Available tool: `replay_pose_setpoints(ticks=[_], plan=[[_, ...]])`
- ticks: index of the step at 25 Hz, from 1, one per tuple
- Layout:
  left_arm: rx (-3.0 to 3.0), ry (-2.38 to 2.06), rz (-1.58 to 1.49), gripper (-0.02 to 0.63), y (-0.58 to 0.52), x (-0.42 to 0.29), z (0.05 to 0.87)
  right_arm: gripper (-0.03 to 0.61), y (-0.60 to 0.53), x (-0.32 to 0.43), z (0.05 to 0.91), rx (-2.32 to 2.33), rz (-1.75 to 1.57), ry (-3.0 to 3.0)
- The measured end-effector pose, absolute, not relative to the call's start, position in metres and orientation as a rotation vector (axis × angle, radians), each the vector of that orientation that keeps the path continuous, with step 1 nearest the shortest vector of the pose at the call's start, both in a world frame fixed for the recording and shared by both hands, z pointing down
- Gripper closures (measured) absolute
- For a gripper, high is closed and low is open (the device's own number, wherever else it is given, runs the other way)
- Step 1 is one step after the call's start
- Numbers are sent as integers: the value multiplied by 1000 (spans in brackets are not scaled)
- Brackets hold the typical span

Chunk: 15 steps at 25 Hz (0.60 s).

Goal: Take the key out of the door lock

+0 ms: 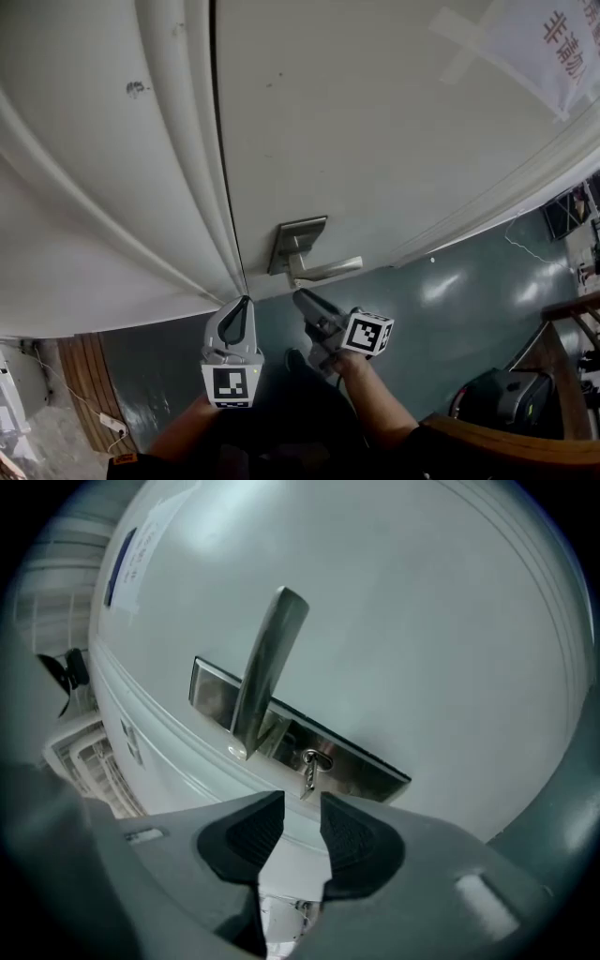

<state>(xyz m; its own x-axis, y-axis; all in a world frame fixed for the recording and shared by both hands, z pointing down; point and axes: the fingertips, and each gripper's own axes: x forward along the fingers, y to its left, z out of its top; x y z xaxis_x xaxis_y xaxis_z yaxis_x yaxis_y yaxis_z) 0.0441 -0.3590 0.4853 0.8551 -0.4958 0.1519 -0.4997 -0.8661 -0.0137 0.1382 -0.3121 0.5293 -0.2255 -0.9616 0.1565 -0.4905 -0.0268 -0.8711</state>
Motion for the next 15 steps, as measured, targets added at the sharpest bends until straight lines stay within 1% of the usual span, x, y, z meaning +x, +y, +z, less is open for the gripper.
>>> replay_pose_setpoints(ticks=[5, 13, 15], plan=[[2968, -838, 276, 595, -363, 47, 495, 476, -322, 139, 524, -1355, -1206, 1687], [2917, -912, 327, 595, -366, 51, 506, 483, -337, 141, 525, -1240, -1241, 1656], [2906, -926, 342, 595, -367, 51, 509, 505, -339, 141, 526, -1235, -1250, 1654]])
